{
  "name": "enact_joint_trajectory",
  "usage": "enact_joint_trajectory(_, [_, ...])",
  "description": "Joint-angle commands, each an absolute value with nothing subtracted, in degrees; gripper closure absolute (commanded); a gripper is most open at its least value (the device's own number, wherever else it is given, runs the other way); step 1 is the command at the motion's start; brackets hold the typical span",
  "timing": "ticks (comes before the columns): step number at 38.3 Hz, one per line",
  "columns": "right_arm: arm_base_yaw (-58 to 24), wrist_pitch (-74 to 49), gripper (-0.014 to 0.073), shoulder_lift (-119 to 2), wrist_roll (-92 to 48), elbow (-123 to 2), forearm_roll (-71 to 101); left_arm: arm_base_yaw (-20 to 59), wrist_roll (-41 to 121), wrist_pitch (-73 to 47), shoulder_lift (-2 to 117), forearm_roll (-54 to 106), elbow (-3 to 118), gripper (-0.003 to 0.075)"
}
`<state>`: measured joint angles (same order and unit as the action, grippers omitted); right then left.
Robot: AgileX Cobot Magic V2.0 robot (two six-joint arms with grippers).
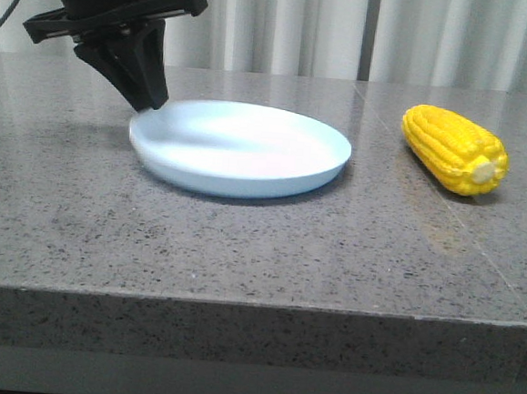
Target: Place corn on plate with both arms
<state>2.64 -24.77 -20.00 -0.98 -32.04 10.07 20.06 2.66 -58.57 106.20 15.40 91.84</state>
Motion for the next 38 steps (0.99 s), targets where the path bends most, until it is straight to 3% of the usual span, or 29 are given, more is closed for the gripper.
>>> enact_joint_trajectory(1, [3.09,-20.03,-0.0053,-20.82,-1.31,-33.99,10.01,20.49,2.46,-56.69,103.12,16.82,93.98,0.0495])
enact_joint_trajectory(8, [3.09,-20.03,-0.0053,-20.82,-1.31,-33.99,10.01,18.44,2.46,-58.27,100.04,14.46,96.46,0.0488])
enact_joint_trajectory(19, [3.09,-20.03,-0.0053,-20.82,-1.31,-33.99,10.01,14.5,-1.47,-60.32,90.67,0.0,94.39,0.0727])
enact_joint_trajectory(25, [3.09,-20.03,-0.0053,-20.82,-1.31,-33.99,10.01,10.19,-2.0,-59.69,83.43,-2.06,86.09,0.0741])
enact_joint_trajectory(38, [3.09,-20.03,-0.0053,-20.82,-1.31,-33.99,10.01,9.66,-2.0,-27.02,52.95,-2.2,51.06,0.0741])
